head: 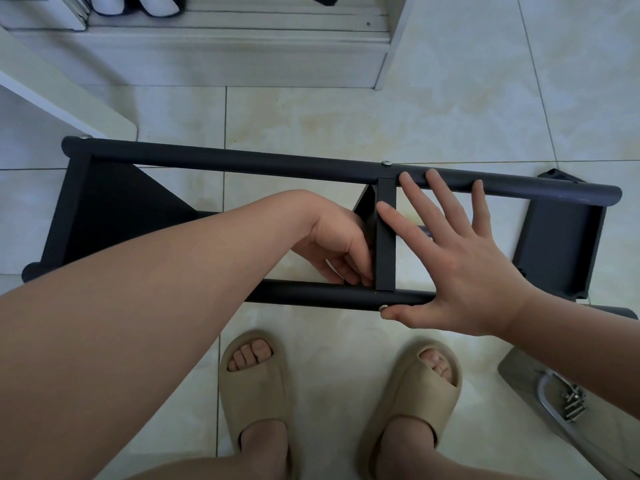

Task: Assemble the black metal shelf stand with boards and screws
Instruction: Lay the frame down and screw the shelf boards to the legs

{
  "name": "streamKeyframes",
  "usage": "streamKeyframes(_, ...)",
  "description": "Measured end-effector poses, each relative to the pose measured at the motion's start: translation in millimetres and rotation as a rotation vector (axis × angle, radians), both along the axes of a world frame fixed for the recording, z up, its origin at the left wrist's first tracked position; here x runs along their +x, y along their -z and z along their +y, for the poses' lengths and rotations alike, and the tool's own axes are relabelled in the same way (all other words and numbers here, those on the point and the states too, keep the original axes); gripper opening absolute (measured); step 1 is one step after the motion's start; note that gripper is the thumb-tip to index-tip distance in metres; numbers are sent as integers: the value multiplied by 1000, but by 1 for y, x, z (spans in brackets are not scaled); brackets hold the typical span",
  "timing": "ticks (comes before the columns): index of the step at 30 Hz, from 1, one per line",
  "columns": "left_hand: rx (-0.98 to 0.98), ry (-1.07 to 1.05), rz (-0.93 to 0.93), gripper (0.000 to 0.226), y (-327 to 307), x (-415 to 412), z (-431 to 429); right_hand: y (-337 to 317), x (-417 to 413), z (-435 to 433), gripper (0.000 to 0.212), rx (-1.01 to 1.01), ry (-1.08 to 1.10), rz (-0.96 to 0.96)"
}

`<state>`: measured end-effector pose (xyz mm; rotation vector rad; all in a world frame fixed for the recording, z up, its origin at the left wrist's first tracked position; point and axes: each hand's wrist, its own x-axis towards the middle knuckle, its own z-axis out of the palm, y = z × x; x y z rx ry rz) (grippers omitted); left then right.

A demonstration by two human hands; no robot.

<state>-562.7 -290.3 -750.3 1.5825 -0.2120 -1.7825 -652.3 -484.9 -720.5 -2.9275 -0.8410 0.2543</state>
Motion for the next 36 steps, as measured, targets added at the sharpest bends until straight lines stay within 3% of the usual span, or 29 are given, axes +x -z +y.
streamKeyframes(8, -18, -21, 28, 19, 1, 1, 1, 0, 0, -1, 112, -2, -4, 2)
streamKeyframes(13, -29, -23, 60, 34, 2, 2, 5, 0, 0, 0, 113, -7, -3, 5)
streamKeyframes(25, -18, -14, 43, 18, 1, -2, -1, 1, 0, 0, 113, 0, -4, -4)
streamKeyframes(36, -27, -48, 46, 21, 1, -1, 1, 1, 0, 0, 113, 5, -5, -7)
